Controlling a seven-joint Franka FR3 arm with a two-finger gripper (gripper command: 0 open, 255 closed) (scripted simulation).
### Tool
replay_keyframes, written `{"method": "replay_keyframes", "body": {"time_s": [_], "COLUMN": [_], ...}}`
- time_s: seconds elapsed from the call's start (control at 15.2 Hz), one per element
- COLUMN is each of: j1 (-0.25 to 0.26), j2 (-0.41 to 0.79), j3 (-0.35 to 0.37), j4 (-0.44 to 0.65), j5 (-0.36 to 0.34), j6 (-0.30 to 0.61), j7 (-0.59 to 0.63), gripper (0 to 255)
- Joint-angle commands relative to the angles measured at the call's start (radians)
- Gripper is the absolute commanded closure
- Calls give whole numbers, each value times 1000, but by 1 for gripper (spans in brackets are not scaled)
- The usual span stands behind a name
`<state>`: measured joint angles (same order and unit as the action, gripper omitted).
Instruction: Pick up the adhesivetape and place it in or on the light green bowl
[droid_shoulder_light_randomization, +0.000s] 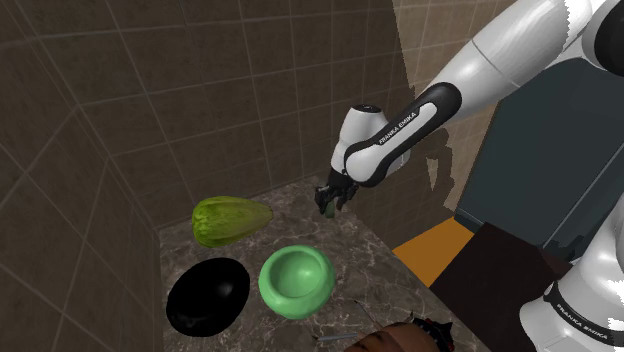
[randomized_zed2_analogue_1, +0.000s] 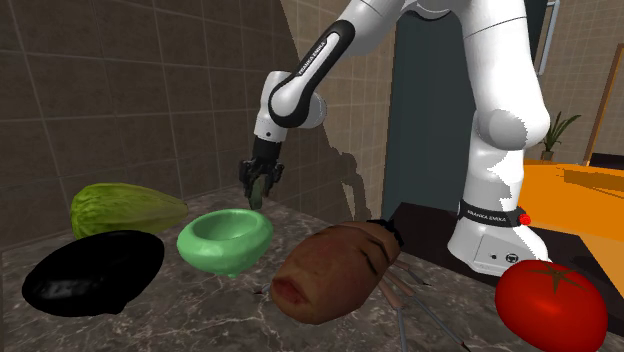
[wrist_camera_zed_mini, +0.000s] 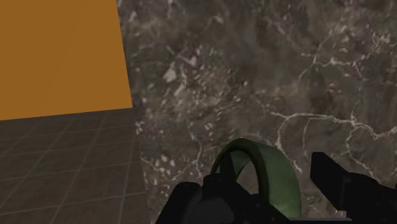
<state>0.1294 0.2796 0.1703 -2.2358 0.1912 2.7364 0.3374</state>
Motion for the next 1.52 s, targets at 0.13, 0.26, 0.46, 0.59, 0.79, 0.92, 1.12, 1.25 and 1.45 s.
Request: {"method": "replay_keyframes", "body": {"time_s": [0.13,0.26,0.46,0.59,0.79,0.92,1.12,1.25,1.45], "j1": [0,0,0,0,-1,-1,-2,-2,-3], "j2": [0,0,0,-11,-43,-64,-94,-113,-140], "j3": [0,0,0,0,-1,-2,-3,-3,-4], "j4": [0,0,0,1,5,9,16,22,32], "j5": [0,0,0,-1,-3,-4,-6,-7,-9], "j6": [0,0,0,-12,-48,-72,-109,-134,-171], "j7": [0,0,0,2,8,12,17,21,26], "gripper": [255,255,255,255,255,255,255,255,255]}}
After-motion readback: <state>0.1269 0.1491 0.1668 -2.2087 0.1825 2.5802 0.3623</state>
